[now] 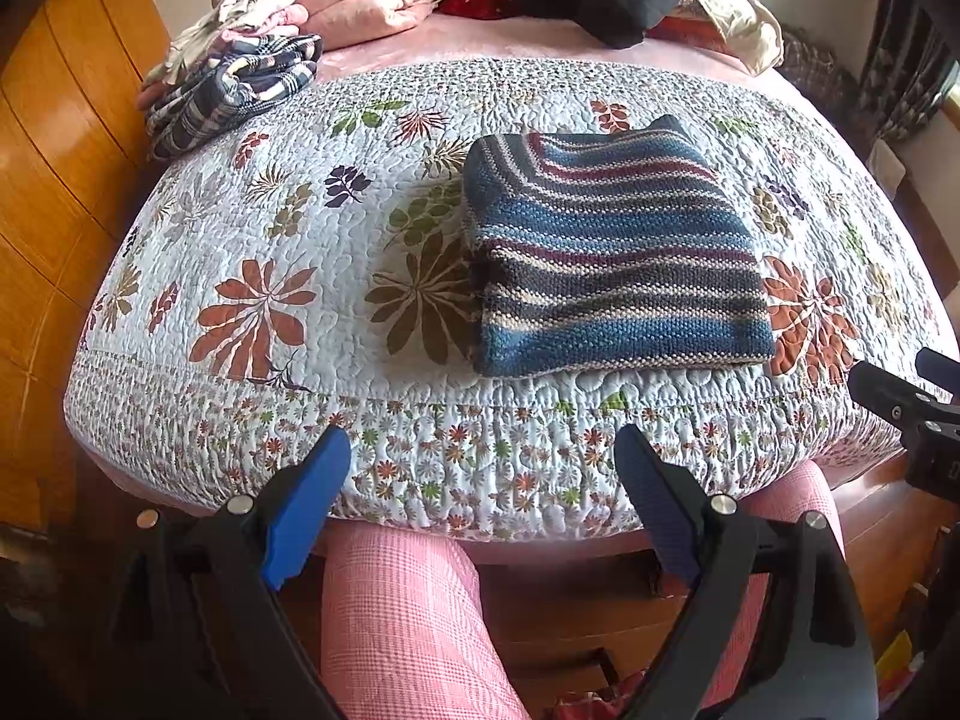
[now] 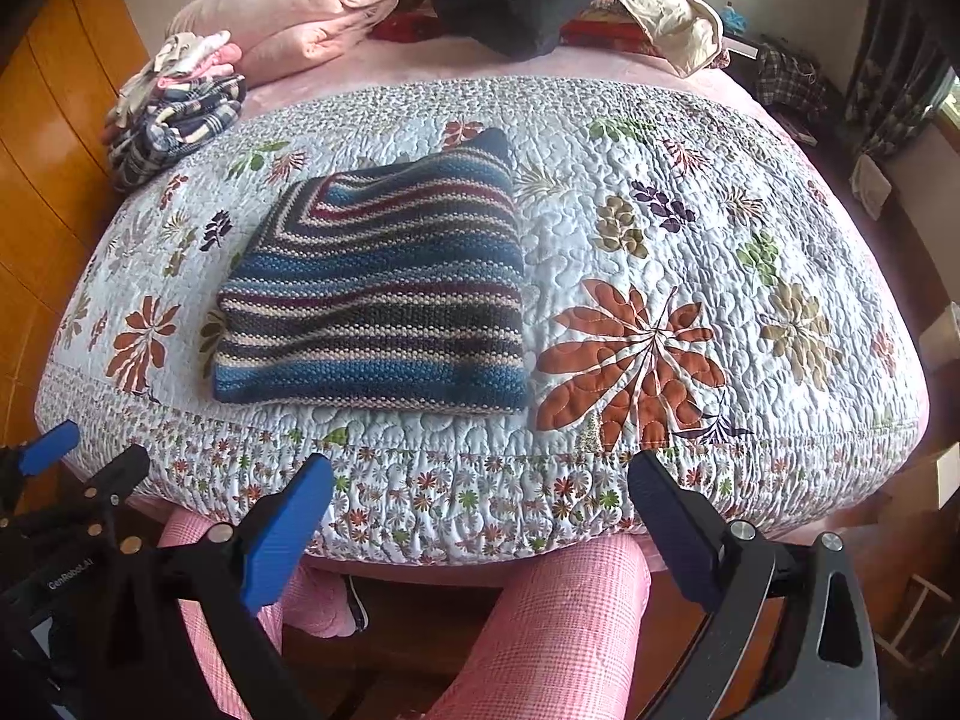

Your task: Fold small clothes

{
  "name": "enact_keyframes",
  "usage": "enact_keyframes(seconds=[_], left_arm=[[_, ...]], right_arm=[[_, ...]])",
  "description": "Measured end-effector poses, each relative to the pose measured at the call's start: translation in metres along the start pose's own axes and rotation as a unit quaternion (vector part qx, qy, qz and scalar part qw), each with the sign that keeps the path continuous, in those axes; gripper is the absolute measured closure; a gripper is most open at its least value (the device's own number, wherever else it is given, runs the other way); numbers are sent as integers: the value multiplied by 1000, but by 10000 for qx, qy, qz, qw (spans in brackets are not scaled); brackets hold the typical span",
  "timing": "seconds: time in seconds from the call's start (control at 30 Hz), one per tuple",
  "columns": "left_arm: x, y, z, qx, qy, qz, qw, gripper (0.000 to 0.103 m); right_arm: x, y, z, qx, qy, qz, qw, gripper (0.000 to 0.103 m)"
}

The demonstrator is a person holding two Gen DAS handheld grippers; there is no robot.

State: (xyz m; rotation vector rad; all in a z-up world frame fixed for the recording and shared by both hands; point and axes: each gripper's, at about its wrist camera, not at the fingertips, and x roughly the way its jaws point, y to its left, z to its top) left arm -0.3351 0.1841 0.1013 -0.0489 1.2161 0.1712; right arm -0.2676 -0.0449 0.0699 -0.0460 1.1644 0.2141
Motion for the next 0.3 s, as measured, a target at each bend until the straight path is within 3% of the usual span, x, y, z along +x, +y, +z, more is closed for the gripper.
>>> enact_keyframes(seconds=[0.3], left_arm=[[2, 3, 1, 4, -1, 2, 10000, 14]], right_arm=[[-1, -1, 0, 71, 21, 90, 9999, 4]])
